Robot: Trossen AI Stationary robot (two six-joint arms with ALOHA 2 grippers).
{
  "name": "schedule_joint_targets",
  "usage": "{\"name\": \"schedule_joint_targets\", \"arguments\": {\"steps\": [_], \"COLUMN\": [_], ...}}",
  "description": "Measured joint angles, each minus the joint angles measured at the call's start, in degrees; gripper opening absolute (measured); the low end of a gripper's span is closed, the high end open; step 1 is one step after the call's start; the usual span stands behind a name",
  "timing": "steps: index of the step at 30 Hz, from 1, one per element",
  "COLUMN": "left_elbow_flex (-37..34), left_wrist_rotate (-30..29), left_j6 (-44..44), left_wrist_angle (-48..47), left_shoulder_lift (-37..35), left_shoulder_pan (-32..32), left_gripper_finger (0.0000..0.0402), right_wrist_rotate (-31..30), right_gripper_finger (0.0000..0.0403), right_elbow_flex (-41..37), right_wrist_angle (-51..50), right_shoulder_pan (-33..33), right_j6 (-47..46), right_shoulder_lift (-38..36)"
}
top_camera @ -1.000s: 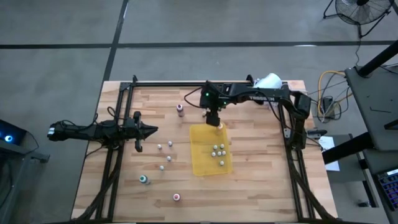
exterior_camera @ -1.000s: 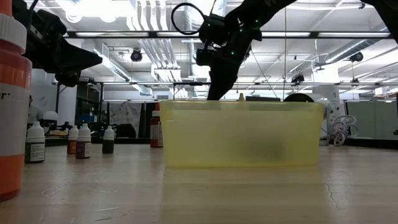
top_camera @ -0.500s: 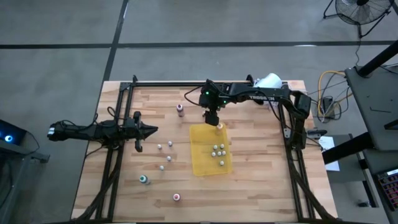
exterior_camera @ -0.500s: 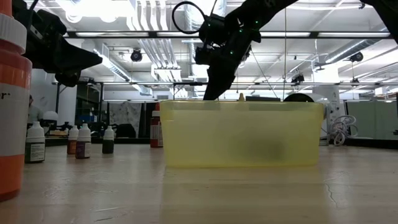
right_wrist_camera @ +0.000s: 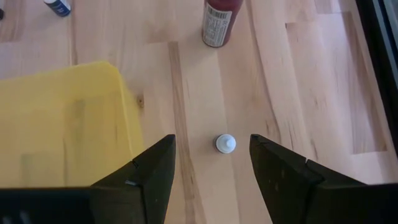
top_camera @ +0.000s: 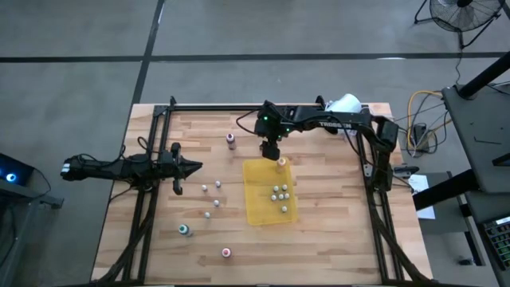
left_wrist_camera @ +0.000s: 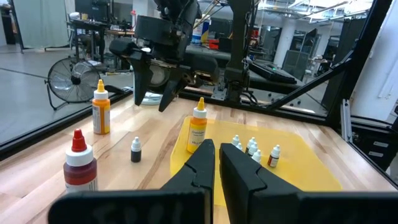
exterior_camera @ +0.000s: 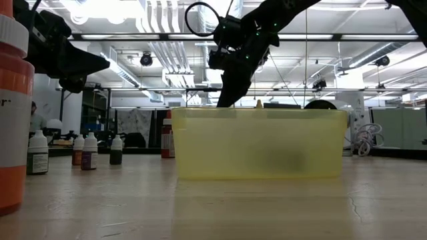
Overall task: Pick & Place food coloring
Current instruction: Put the small red food coloring bottle into the yellow bin
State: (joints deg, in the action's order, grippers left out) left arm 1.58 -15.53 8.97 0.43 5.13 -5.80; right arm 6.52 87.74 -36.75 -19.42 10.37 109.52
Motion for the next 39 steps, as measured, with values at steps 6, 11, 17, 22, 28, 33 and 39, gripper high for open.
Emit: {"name": "schedule_joint_targets", "arguments": {"steps": [6,11,17,22,28,33,39], "left_elbow_flex": [0.0,0.0,0.0,0.0,0.0,0.0,0.0], "left_wrist_rotate": [0.0,0.0,0.0,0.0,0.0,0.0,0.0], "left_j6": [0.0,0.0,0.0,0.0,0.0,0.0,0.0], "left_wrist_angle": [0.0,0.0,0.0,0.0,0.0,0.0,0.0], "left_shoulder_lift": [0.0,0.0,0.0,0.0,0.0,0.0,0.0], "left_shoulder_pan": [0.0,0.0,0.0,0.0,0.0,0.0,0.0], "left_gripper_finger": [0.0,0.0,0.0,0.0,0.0,0.0,0.0], "right_wrist_rotate": [0.1,0.2,0.6,3.0,3.1,3.1,3.1], "right_gripper_finger": [0.0199,0.0199,0.0199,0.0199,0.0199,0.0199,0.0199], "right_elbow_flex": [0.0,0.0,0.0,0.0,-0.2,0.1,0.1], "right_wrist_angle": [0.1,0.3,1.4,2.1,2.2,2.4,1.5], "right_shoulder_pan": [0.0,0.0,0.0,0.0,-0.1,-0.3,-1.1], "right_j6": [0.1,0.3,0.7,2.1,3.7,4.7,4.3], "right_shoulder_lift": [1.2,1.5,1.5,1.5,3.0,5.9,6.2]}}
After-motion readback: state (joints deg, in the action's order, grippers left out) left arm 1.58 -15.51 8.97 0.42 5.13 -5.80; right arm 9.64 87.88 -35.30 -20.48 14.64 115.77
